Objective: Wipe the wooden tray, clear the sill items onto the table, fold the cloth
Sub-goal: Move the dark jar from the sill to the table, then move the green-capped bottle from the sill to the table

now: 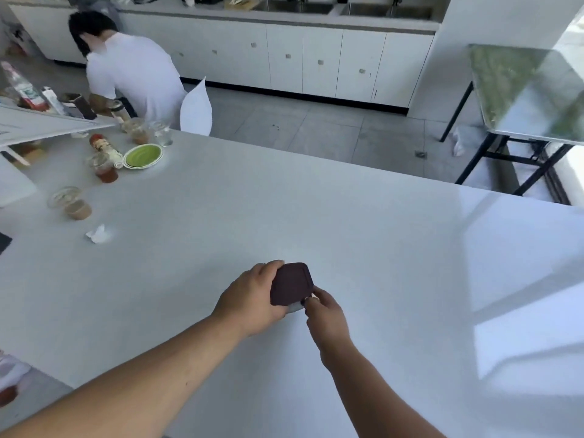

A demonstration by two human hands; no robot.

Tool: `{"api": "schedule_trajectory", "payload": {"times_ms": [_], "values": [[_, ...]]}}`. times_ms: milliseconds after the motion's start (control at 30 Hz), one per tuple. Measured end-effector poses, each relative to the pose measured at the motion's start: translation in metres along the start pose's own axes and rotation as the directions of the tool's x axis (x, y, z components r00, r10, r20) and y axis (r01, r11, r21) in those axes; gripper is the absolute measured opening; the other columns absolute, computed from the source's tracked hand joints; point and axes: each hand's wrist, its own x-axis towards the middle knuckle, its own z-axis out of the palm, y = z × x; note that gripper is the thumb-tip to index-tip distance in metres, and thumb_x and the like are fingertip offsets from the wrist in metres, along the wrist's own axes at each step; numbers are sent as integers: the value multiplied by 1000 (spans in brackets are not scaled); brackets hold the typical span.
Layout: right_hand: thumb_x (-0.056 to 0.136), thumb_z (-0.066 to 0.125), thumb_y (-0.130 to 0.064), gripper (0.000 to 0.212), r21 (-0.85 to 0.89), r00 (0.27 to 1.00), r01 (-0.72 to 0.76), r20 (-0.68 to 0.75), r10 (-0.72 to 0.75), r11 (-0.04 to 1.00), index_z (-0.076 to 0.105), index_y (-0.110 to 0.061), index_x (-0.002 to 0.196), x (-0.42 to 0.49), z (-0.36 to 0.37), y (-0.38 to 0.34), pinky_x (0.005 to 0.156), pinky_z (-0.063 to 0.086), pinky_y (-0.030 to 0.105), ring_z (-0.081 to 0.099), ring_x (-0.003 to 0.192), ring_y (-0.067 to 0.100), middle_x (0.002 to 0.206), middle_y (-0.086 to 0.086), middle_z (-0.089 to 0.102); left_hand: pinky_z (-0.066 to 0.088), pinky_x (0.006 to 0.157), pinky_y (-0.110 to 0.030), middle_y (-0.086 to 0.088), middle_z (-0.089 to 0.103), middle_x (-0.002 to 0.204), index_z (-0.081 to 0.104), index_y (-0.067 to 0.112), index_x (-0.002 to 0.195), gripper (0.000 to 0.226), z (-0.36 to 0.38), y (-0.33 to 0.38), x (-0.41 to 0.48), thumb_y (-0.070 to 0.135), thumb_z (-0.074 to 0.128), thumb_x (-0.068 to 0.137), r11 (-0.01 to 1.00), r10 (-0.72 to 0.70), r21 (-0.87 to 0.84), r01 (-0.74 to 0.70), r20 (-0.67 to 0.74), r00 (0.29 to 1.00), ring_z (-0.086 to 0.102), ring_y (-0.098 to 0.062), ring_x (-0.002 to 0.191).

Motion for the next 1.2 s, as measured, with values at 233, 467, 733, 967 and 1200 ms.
{"api": "schedule_trajectory", "payload": {"times_ms": [233, 467, 733, 967, 1200], "values": [[96, 54, -29, 60, -299, 996, -77, -66, 60, 951, 49, -26, 155, -11, -16, 3, 88, 48, 29, 62, 115, 18, 144, 2, 62, 44, 110, -40, 9, 37, 163, 27, 35, 160, 105, 0, -7, 18, 72, 66, 71, 989, 50, 125, -79, 217, 975, 40, -21, 144], [87, 48, -74, 87, -808, 745, -9, -399, -535, 589, 31, -33, 162, -125, -92, -65, 128, 26, 43, 16, 160, 22, 169, -6, 35, 35, 118, -43, 6, 33, 168, 33, 31, 159, 96, -69, 85, 27, 76, 62, 79, 873, 464, 127, -472, 84, 882, 31, -22, 150], [83, 41, -83, 96, -660, 427, -419, -749, -506, 623, 23, -33, 164, -354, -171, 2, 131, 14, 51, 10, 162, 29, 173, 0, 26, 33, 119, -44, 4, 27, 171, 29, 32, 160, 97, -22, 252, -116, 76, 62, 80, 486, 858, 6, -874, 186, 478, 28, -24, 153], [81, 48, -82, 97, -317, 84, -512, -944, -320, 798, 29, -32, 162, -550, -208, 134, 129, 21, 47, 18, 159, 28, 170, 0, 31, 33, 119, -45, 3, 28, 170, 29, 34, 160, 95, 30, 367, -302, 73, 64, 81, 125, 957, -56, -991, 271, 106, 27, -24, 153], [82, 45, -81, 97, -115, -89, -507, -979, -185, 854, 34, -24, 159, -691, -241, 278, 128, 22, 45, 28, 154, 27, 164, 4, 39, 35, 118, -45, 8, 27, 170, 29, 35, 159, 92, 130, 431, -472, 70, 65, 82, -2, 934, -105, -994, 355, -39, 26, -21, 153]]}}
